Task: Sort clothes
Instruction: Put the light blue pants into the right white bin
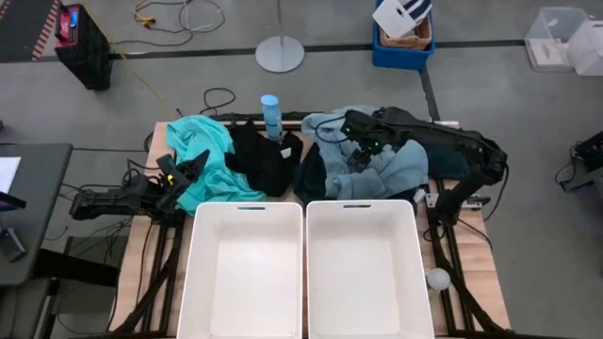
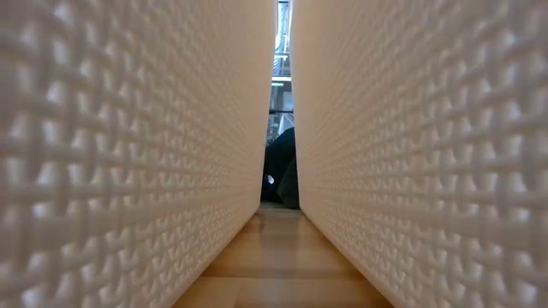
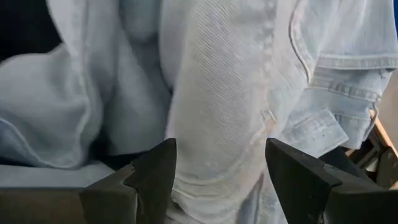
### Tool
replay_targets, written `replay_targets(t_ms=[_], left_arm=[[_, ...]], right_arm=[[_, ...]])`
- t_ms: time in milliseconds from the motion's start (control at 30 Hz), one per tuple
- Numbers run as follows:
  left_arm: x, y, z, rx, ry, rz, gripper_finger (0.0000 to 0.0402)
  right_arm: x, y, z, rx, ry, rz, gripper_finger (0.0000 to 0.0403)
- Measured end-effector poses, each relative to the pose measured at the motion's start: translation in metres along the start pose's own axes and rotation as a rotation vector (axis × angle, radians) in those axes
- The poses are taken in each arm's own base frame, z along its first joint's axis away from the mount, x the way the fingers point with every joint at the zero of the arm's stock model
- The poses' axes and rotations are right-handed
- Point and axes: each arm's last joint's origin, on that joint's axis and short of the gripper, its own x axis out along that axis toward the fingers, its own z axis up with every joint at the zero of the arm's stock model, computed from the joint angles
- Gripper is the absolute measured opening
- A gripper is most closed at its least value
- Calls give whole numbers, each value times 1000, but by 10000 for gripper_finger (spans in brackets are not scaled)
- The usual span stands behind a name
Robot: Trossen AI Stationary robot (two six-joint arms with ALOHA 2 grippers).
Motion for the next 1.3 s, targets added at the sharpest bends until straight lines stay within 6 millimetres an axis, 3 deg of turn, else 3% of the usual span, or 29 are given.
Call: replay_targets(t_ms=[300,567,1033,1167,1300], left_arm=[[0,0,0,-19,0,-1,0],[0,0,0,-14,5,-5,0],[0,1,-1,-2,15,4,0],[0,1,-2,0,18,6,0],[0,1,-2,-1,18,6,0]], right_arm=[[-2,10,-9,45,32,-6,265],[7,0,-25,98,6,-17,266],[41,12,-37,66,9,10,264],[45,13,-38,69,6,13,244],[48,14,-38,73,-3,20,194]])
